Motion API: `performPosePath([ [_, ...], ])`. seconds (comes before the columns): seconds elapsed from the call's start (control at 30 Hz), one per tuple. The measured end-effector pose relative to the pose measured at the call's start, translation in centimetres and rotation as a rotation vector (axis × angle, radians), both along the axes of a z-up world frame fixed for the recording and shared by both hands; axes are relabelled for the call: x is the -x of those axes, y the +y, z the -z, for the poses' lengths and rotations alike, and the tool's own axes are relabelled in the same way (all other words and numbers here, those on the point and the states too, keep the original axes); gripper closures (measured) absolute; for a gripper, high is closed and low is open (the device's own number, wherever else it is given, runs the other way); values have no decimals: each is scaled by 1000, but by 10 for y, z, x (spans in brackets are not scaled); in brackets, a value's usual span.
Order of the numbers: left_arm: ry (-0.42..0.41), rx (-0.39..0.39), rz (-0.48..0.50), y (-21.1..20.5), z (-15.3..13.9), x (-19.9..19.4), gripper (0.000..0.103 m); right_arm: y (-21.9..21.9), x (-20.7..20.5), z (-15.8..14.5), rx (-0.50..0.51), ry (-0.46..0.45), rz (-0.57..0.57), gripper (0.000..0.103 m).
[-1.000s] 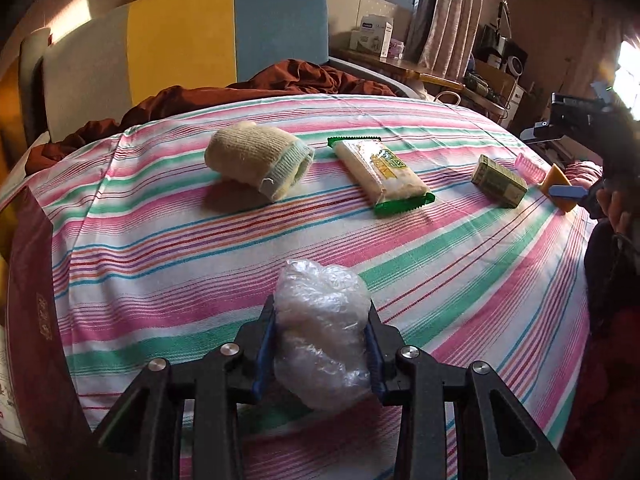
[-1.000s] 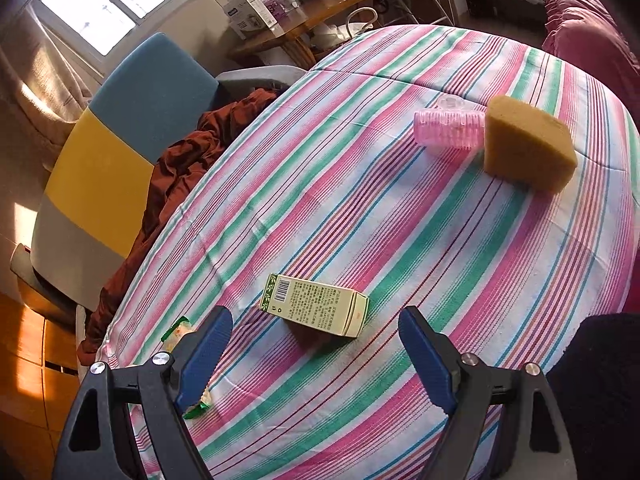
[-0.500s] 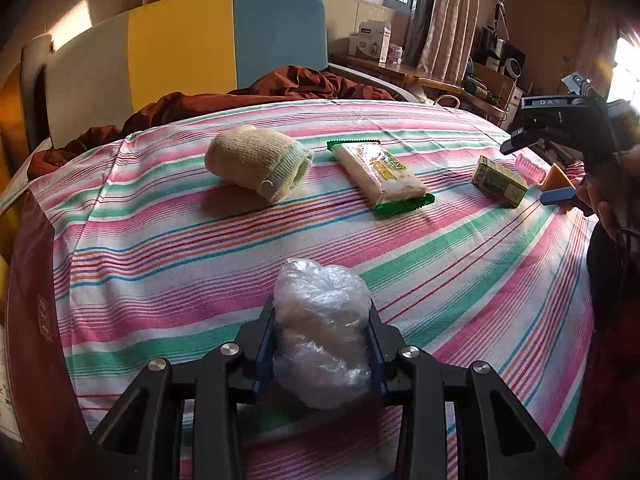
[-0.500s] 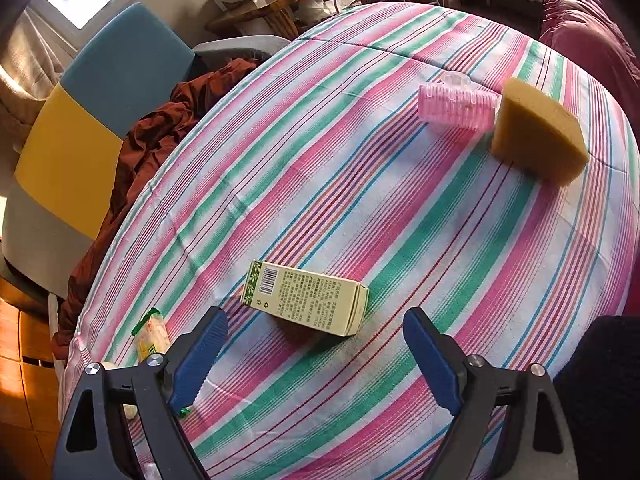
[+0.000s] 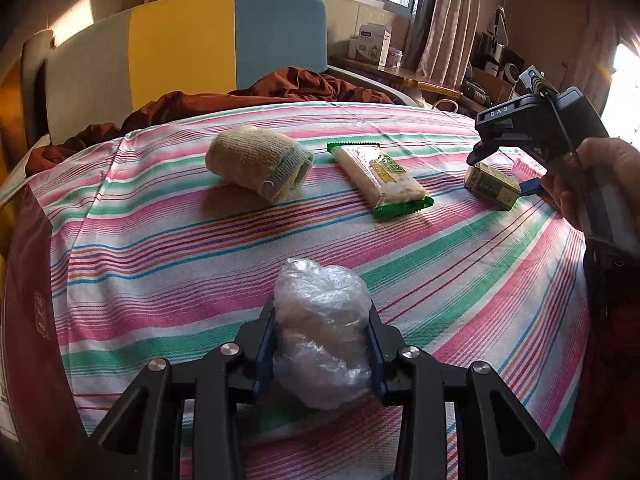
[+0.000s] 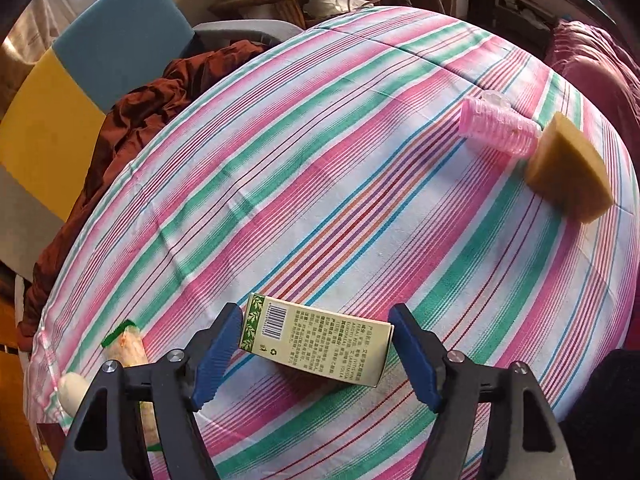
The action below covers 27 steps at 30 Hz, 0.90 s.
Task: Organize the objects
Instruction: 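Grasp the small green-and-white box with the right gripper while the left gripper holds the bag, then carry the plastic bag into the gold tray and open the left gripper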
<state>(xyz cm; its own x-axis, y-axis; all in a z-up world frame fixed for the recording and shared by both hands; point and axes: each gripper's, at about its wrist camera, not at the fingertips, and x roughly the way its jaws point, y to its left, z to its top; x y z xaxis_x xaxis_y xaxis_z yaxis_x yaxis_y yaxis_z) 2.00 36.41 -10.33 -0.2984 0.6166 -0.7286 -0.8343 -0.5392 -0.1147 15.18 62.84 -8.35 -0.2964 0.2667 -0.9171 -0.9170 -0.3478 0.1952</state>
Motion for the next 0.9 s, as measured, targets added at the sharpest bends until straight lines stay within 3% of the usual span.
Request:
performPosePath([
  [0.1,1,-2,0,0,0,0,64,-28,8,-2,-9,-23,-114,27],
  [0.2,2,-2,0,0,0,0,64,-49,9,4,62,24,-176,27],
  [0.37,14,4,0,1,0,0,64,-66,31,-3,-19,-14,-293,27],
  [0.9,72,41,-3,5,2,-3,63,-58,30,0,23,-5,-295,27],
])
